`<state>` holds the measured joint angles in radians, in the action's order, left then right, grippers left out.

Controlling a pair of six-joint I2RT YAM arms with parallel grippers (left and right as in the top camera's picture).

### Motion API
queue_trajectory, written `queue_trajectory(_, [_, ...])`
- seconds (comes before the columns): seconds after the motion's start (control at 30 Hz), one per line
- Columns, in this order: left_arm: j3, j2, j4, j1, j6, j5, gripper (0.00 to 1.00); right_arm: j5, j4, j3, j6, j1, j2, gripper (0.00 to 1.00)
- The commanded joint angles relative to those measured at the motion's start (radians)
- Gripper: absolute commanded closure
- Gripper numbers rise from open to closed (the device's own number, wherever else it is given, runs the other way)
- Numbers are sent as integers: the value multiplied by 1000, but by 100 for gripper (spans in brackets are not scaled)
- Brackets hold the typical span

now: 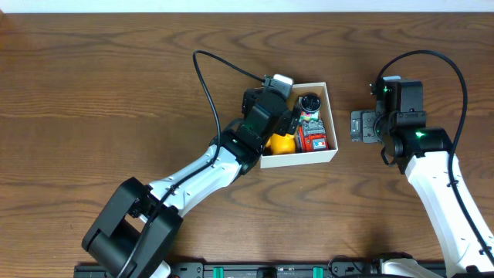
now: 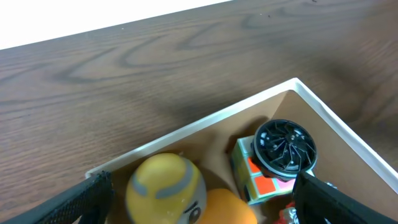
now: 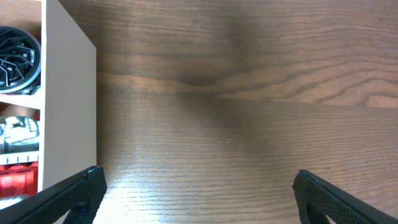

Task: Pack container
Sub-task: 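Carry the yellow ball right into the white box and release it, then withdraw the left gripper up and left out of the box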

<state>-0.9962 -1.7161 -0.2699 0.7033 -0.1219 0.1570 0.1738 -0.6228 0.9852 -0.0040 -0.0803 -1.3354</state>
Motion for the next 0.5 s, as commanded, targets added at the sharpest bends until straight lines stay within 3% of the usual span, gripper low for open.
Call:
queue_trajectory(0.0, [-16,37,-5,0,13,-14,7,8,2,0,3,8,-8,1])
queue_trajectory(0.23, [-16,180,42,-1,13,44,7,8,2,0,3,8,-8,1])
queue_trajectory(0.47, [-16,379,180,-39,13,325,7,8,2,0,3,8,-8,1])
